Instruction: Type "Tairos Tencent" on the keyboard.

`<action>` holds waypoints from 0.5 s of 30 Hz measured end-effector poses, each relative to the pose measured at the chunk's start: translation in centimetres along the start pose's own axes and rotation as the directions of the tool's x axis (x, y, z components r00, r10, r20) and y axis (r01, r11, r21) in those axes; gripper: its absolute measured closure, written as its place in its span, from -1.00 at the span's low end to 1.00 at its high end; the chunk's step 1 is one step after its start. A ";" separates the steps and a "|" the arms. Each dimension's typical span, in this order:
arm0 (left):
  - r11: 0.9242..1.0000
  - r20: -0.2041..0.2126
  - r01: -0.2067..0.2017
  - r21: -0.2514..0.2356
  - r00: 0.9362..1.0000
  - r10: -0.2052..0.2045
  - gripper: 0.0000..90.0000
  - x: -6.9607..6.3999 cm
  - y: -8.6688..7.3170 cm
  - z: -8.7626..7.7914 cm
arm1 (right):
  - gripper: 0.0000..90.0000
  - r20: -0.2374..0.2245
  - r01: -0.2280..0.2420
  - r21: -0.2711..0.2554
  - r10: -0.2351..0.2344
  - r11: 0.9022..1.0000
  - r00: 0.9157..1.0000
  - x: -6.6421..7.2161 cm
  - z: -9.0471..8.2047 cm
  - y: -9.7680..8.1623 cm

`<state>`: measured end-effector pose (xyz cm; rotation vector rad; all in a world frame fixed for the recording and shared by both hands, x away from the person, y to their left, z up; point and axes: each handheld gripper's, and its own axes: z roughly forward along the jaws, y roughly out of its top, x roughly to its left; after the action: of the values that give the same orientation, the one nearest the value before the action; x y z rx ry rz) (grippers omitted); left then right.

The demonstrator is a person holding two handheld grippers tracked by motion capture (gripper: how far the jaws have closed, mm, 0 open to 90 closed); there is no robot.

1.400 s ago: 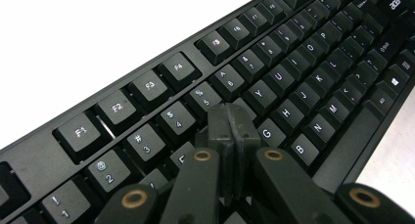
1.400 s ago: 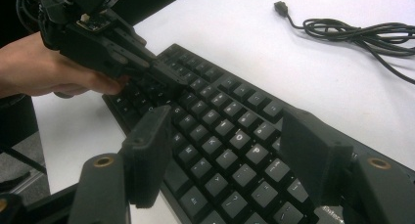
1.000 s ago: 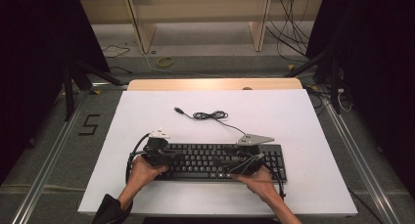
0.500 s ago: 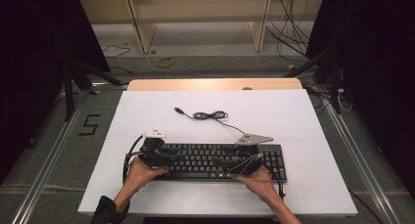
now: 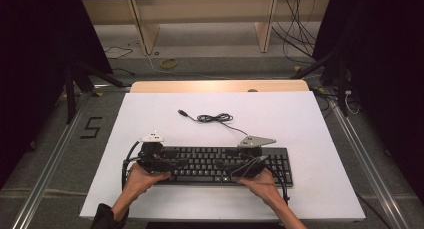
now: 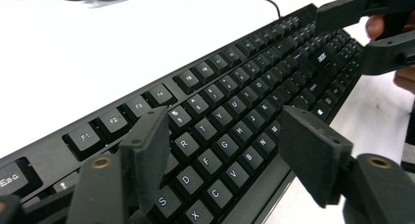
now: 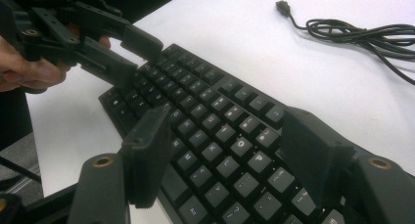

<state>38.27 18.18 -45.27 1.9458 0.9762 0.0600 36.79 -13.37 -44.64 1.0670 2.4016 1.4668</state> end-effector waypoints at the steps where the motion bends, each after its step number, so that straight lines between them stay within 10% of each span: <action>1: 1.000 0.000 -0.001 -0.004 1.000 0.001 -0.24 0.0 0.0 -0.1 | -0.17 0.000 0.001 -0.002 -0.001 1.000 1.000 0.0 0.1 0.0; 15: 0.998 0.008 0.013 -0.060 1.000 -0.012 -0.33 0.0 -0.7 -1.2 | -0.15 0.001 0.012 0.012 -0.012 1.000 1.000 0.1 1.0 0.6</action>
<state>37.38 19.22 -45.11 1.8835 0.9712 0.0741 37.41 -12.43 -44.64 1.0535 2.4151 1.4498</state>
